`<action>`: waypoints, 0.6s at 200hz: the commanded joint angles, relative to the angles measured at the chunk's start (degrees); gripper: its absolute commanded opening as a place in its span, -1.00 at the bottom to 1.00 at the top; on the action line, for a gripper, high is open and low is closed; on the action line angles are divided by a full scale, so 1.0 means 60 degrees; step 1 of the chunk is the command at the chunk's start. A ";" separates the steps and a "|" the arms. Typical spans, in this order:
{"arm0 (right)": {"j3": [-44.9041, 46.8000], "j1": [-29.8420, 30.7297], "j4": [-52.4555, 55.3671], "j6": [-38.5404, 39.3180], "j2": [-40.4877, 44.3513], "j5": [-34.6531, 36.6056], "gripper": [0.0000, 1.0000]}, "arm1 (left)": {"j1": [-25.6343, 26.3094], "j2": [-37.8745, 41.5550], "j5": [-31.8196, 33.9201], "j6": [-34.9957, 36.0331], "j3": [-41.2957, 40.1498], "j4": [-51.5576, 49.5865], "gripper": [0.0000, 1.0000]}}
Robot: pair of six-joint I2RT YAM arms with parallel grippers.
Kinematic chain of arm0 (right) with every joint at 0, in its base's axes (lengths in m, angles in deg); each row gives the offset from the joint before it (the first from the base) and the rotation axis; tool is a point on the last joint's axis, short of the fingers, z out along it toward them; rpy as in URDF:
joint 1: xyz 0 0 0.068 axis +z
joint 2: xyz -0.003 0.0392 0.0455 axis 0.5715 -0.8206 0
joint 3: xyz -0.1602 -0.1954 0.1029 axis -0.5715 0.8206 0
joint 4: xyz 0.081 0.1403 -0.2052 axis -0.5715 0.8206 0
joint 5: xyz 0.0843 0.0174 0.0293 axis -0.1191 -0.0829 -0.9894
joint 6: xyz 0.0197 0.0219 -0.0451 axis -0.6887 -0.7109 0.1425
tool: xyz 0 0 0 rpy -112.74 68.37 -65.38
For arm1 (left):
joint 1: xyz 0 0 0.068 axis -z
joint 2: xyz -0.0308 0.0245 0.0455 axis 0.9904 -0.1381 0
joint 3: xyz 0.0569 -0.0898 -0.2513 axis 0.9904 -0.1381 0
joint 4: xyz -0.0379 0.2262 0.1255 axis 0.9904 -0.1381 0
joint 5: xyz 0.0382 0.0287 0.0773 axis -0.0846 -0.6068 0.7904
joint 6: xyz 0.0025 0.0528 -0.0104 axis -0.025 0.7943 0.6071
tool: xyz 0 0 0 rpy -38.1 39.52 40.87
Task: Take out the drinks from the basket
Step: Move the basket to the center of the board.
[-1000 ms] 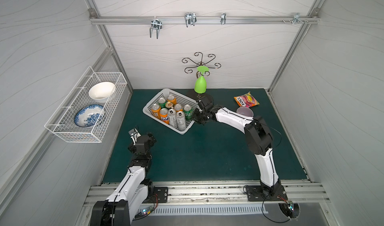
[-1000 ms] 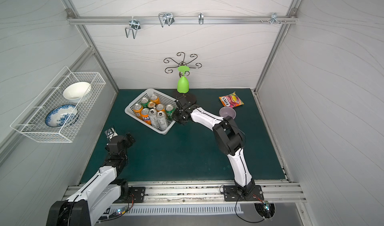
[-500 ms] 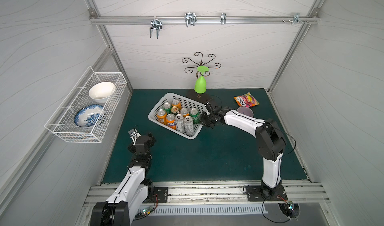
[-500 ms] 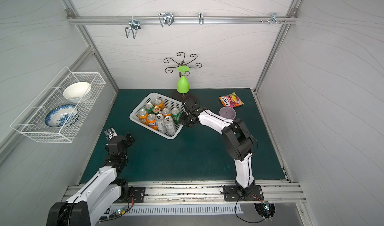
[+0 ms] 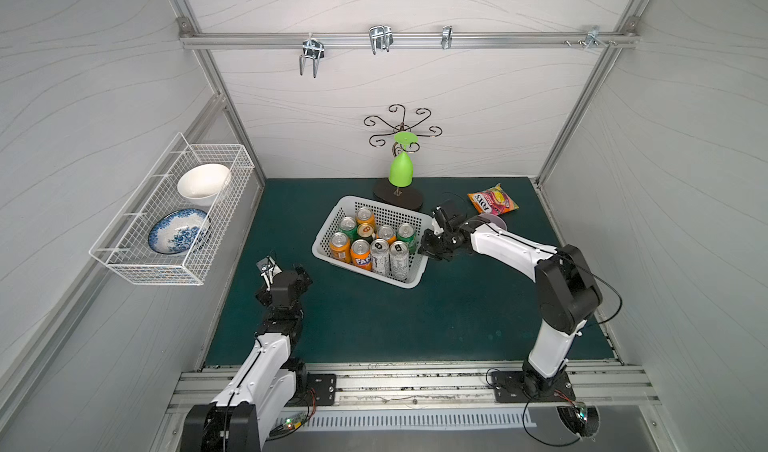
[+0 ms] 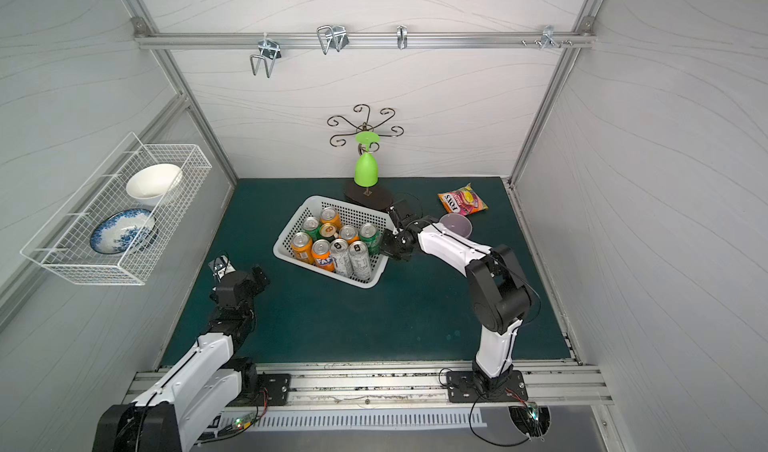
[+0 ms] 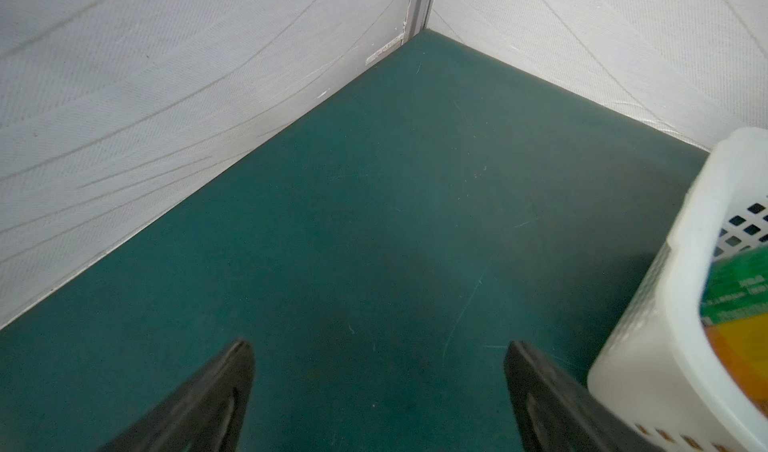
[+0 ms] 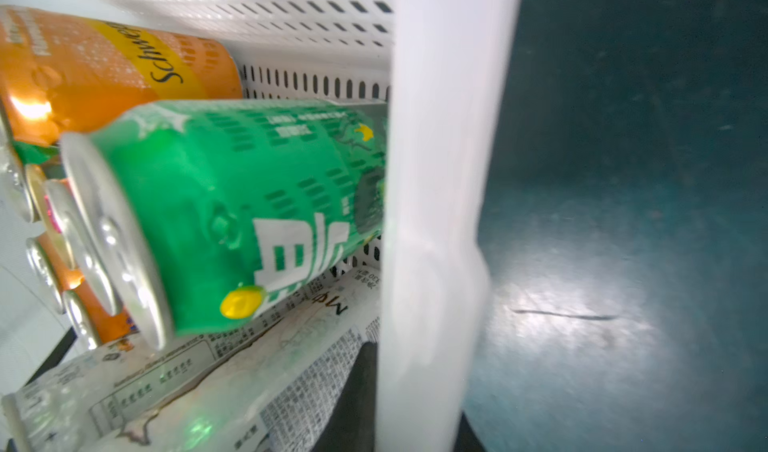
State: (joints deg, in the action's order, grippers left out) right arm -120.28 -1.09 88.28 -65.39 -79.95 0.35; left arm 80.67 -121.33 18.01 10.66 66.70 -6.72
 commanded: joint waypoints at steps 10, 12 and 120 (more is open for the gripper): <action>0.0122 -0.0547 0.0884 0.2642 0.0725 0.0729 -0.97 | 0.0026 0.0014 0.0039 0.0005 0.0365 0.0286 0.97; 0.0133 -0.0574 0.0889 0.2692 0.0745 0.0751 -0.97 | 0.0026 0.0014 0.0034 0.0005 0.0374 0.0286 0.97; -0.0874 -0.2198 0.1477 0.5149 0.0161 0.0763 -0.99 | 0.0026 -0.0234 -0.0012 0.0016 0.0480 0.0282 0.97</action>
State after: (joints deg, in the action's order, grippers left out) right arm -121.46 -11.50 95.64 -45.87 -79.16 -1.35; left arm 80.67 -122.30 17.99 10.66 66.89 -6.80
